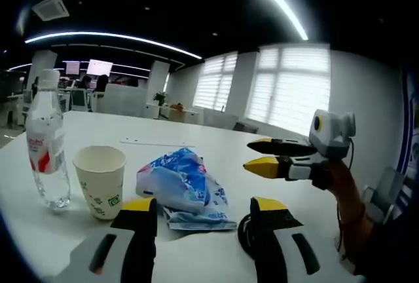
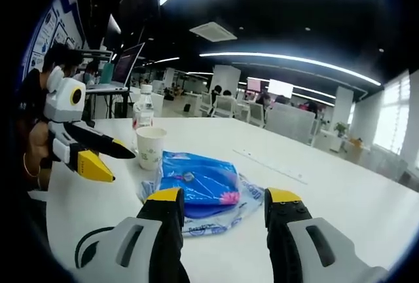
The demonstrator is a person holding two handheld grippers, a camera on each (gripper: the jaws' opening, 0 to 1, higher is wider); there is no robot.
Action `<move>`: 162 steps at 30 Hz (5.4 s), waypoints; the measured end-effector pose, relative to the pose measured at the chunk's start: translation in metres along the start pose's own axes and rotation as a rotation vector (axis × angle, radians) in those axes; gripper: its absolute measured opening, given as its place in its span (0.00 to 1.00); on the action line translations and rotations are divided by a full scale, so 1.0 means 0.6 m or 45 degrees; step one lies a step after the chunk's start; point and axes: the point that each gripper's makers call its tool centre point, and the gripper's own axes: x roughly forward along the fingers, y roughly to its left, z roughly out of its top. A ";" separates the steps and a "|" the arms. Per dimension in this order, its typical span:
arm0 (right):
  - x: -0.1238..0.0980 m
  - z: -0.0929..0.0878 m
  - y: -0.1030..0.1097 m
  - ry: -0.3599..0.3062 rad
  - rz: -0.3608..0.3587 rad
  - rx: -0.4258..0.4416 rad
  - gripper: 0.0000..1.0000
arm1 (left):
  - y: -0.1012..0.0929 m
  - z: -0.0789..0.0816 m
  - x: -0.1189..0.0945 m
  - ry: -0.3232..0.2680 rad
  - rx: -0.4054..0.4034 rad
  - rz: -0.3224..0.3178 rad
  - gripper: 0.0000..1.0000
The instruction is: Arrange the tabletop items into an orderly group along one side of the table until the central work area is clear of visible clutter.
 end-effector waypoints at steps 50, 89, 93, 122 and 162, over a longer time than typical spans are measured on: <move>0.054 -0.039 -0.010 0.212 0.097 0.083 0.44 | 0.016 -0.004 0.052 0.098 -0.058 0.055 0.51; 0.136 -0.058 -0.034 0.257 0.113 0.133 0.38 | 0.034 -0.016 0.081 0.112 -0.134 0.140 0.44; 0.142 -0.065 -0.036 0.259 0.110 0.142 0.38 | 0.036 -0.016 0.084 0.112 -0.146 0.144 0.43; 0.162 -0.090 -0.030 0.201 0.189 0.270 0.18 | 0.045 -0.043 0.088 0.159 -0.204 0.121 0.24; 0.117 -0.069 -0.042 0.246 0.050 0.090 0.00 | 0.042 -0.024 0.081 0.070 -0.132 0.068 0.00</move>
